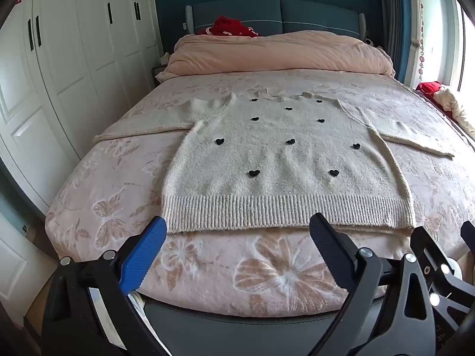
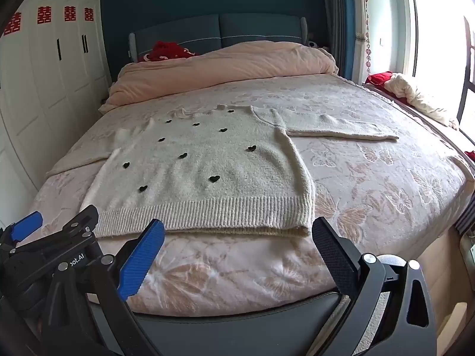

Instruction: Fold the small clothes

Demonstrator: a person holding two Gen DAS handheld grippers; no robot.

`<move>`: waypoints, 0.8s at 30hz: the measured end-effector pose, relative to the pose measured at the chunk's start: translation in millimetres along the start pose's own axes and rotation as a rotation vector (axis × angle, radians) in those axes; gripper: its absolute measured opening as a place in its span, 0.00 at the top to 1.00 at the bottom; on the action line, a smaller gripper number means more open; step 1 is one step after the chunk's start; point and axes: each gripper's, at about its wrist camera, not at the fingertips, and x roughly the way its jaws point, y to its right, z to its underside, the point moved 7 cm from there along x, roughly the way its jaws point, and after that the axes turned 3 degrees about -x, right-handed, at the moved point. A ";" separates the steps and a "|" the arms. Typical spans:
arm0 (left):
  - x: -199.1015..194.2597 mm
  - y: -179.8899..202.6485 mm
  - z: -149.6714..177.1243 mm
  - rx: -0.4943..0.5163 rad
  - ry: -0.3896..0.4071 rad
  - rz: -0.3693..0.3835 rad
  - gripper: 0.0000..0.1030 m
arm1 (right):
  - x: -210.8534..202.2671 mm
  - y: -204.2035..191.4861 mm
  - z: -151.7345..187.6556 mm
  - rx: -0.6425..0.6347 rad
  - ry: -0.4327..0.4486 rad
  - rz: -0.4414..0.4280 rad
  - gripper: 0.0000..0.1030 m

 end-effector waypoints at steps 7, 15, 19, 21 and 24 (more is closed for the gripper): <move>-0.2 0.1 -0.6 0.004 0.007 -0.002 0.08 | -1.9 -4.4 0.1 -0.006 0.002 0.005 0.05; 0.1 0.0 -0.7 0.005 0.008 -0.003 0.08 | -3.0 -4.1 -0.2 -0.005 0.004 0.004 0.05; 0.0 -0.1 -1.0 0.005 0.010 -0.004 0.08 | -3.1 -5.0 -0.3 -0.005 0.005 0.006 0.05; 0.3 -0.3 -1.2 0.003 0.011 -0.001 0.08 | -4.3 -1.6 -0.6 -0.002 0.006 0.005 0.05; -0.2 -0.1 -1.1 0.004 0.011 -0.003 0.08 | -4.3 -1.7 -0.3 -0.005 0.007 0.005 0.05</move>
